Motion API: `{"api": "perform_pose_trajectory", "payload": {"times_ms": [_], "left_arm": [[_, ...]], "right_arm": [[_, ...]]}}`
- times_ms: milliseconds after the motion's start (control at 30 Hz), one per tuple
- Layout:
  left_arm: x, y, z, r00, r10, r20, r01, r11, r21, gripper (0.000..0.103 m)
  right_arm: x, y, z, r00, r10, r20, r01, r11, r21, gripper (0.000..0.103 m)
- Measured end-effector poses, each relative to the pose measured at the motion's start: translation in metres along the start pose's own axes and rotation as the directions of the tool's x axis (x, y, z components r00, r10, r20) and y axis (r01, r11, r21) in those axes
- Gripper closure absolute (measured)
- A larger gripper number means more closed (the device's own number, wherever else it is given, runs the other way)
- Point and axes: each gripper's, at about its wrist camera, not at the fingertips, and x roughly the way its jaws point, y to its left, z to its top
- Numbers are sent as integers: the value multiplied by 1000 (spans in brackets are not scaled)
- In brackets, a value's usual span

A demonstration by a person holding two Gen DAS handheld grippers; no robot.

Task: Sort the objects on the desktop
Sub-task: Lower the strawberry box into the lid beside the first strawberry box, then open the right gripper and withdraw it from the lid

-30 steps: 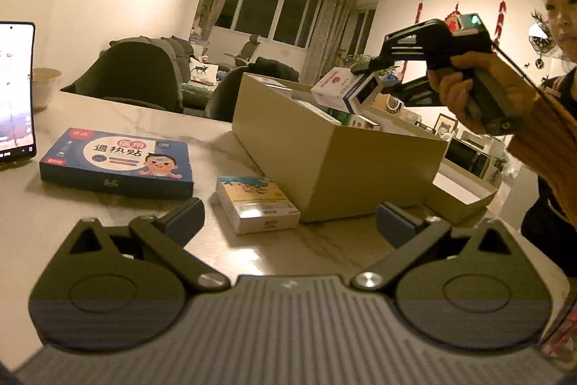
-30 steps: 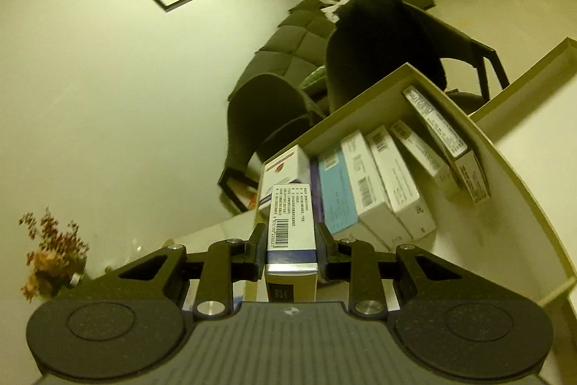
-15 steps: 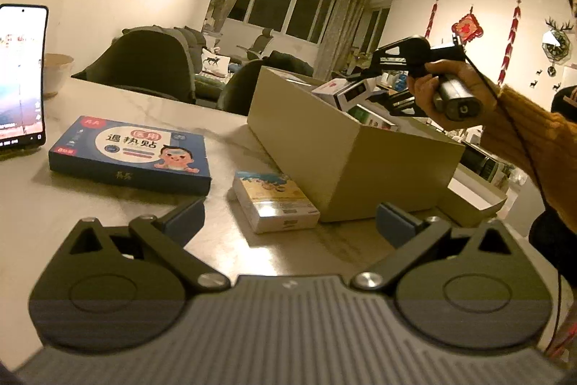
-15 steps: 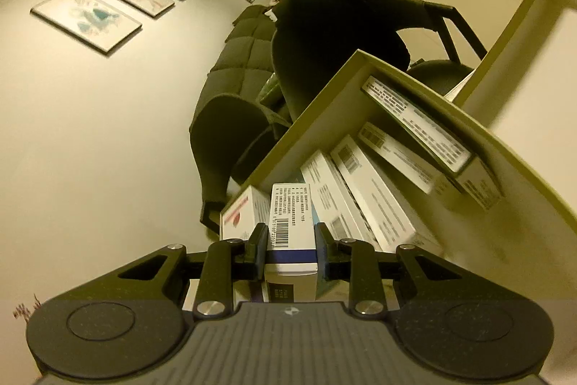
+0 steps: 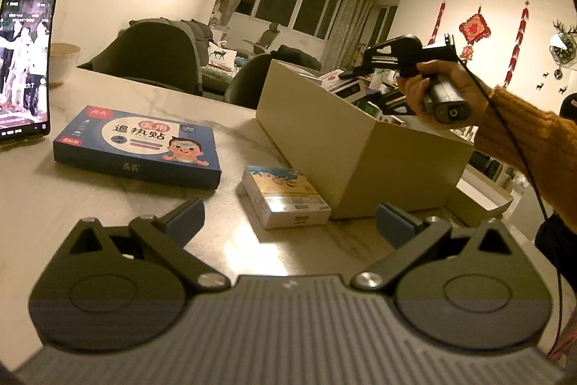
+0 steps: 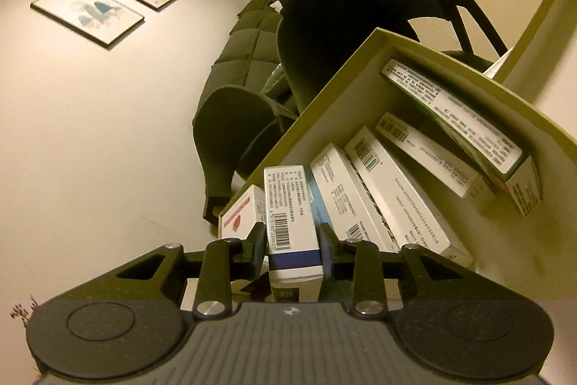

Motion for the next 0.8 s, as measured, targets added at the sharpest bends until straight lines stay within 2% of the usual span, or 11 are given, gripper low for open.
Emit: {"api": "perform_pose_trajectory", "payload": {"times_ms": [67, 267, 400, 567, 700, 800], "left_arm": [[0, 0, 0, 1000, 1, -1, -1, 1000, 1, 0], [-3, 0, 1, 1000, -1, 7, 1, 1000, 3, 0], [-5, 1, 2, 1000, -5, 12, 5, 1000, 0, 0], [-8, -1, 2, 1000, -13, 21, 13, 1000, 4, 0], [-11, 0, 1, 1000, -13, 26, 13, 1000, -1, 0], [-10, 2, 0, 1000, -10, 24, 10, 1000, -7, 0]], "right_arm": [[2, 2, 0, 1000, -7, 4, 7, 1000, -19, 66], [-3, 8, 0, 1000, -8, 17, 9, 998, -57, 43], [-14, 13, 1, 999, -14, 32, 17, 995, -95, 42], [-33, 25, -6, 998, -34, 50, 44, 978, -204, 42], [-42, 35, -19, 995, -93, 45, 103, 937, -335, 43], [-40, 45, -33, 981, -186, 52, 189, 868, -459, 46]]}}
